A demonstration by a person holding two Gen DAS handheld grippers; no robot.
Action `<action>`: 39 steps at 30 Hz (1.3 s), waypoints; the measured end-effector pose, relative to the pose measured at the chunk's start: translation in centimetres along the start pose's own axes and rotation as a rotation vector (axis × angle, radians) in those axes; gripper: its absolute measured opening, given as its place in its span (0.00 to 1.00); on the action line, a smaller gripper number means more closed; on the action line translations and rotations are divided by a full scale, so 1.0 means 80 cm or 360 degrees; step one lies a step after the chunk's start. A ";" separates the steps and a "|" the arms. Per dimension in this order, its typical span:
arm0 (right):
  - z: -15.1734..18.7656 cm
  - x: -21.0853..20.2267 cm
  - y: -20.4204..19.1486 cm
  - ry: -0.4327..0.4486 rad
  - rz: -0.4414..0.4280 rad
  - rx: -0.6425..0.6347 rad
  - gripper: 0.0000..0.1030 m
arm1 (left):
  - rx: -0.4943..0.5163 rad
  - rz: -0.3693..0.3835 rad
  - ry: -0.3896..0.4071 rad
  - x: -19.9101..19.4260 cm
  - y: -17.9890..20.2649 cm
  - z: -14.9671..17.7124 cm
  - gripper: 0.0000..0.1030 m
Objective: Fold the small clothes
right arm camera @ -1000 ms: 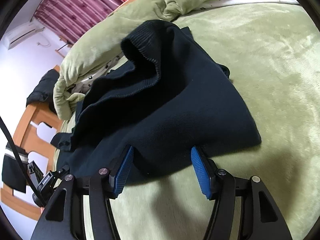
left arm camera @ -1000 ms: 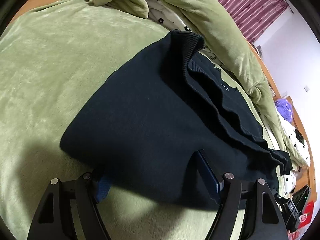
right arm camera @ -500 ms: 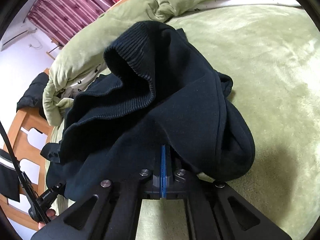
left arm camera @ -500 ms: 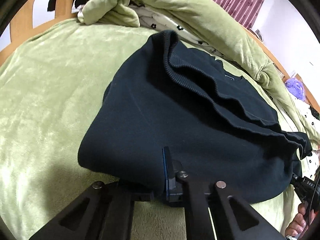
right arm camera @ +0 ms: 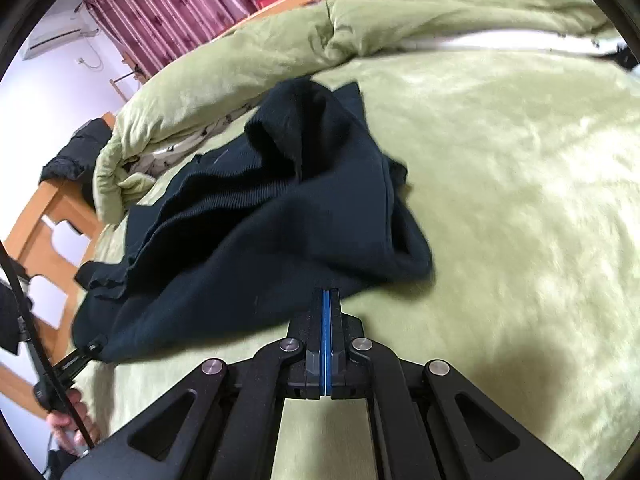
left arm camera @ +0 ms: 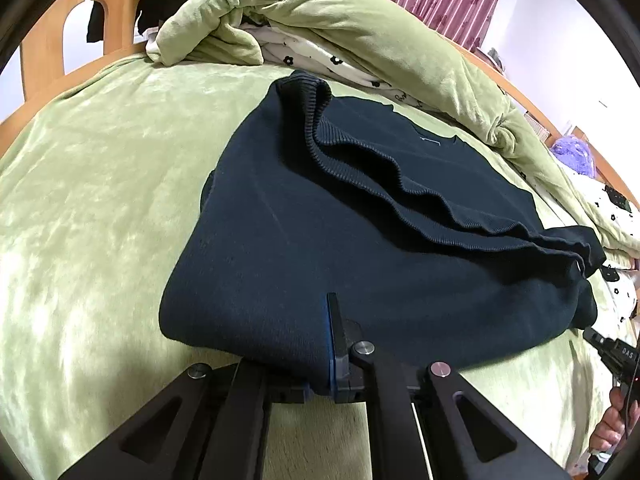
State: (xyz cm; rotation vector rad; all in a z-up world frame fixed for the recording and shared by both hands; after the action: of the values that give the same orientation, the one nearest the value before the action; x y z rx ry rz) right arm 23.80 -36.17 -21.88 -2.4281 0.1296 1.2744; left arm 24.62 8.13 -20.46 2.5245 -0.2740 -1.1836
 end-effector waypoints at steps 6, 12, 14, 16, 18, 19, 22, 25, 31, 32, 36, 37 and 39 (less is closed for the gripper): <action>0.006 0.000 0.010 -0.0033 -0.0043 0.0045 0.32 | -0.0097 0.0035 -0.0045 0.001 -0.012 0.005 0.12; -0.008 0.016 0.019 0.0011 0.0014 0.0118 0.57 | -0.0181 0.0087 -0.0026 0.006 -0.030 0.007 0.36; -0.009 0.032 0.020 -0.0038 -0.0011 0.0171 0.57 | -0.0219 0.0116 -0.0021 0.011 -0.033 0.004 0.40; -0.010 0.045 0.019 -0.0055 -0.0032 0.0212 0.59 | -0.0230 0.0133 -0.0012 0.015 -0.031 0.000 0.49; -0.018 0.050 0.017 -0.0011 -0.0103 0.0288 0.68 | -0.0227 0.0135 -0.0003 0.020 -0.026 -0.004 0.52; -0.021 0.051 0.017 -0.0004 -0.0138 0.0318 0.73 | -0.0222 0.0128 -0.0002 0.023 -0.025 -0.006 0.53; -0.033 0.062 0.016 0.0010 -0.0189 0.0417 0.75 | -0.0219 0.0100 0.0000 0.033 -0.021 -0.012 0.53; -0.042 0.070 0.008 0.0026 -0.0148 0.0399 0.73 | -0.0231 0.0084 0.0016 0.038 -0.021 -0.015 0.53; -0.054 0.087 -0.002 0.0001 -0.0106 0.0316 0.23 | -0.0198 0.0093 0.0018 0.040 -0.015 -0.018 0.08; -0.055 0.086 -0.003 0.0008 -0.0112 0.0325 0.19 | -0.0181 0.0076 0.0031 0.037 -0.013 -0.017 0.07; -0.052 0.069 -0.013 0.0068 -0.0089 0.0232 0.15 | -0.0185 0.0098 0.0056 0.024 -0.013 -0.016 0.06; -0.050 0.063 -0.011 0.0076 -0.0109 0.0225 0.15 | -0.0203 0.0125 0.0051 0.020 -0.017 -0.016 0.06; -0.047 0.054 -0.005 0.0067 -0.0164 0.0234 0.14 | -0.0229 0.0161 0.0040 0.013 -0.022 -0.013 0.06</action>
State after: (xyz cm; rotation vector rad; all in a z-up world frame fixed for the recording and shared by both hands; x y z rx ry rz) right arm 29.28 -36.78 -23.33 -2.3063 0.1042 1.1284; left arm 26.11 9.64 -21.23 2.3705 -0.2957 -1.0915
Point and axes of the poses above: each gripper's, at about its wrist camera, not at the fingertips, and x roughly the way its jaws point, y to its right, z to its underside, the point moved 4 cm from there along x, roughly the way its jaws point, and after that the axes turned 10 degrees about z, right-handed, at the moved point
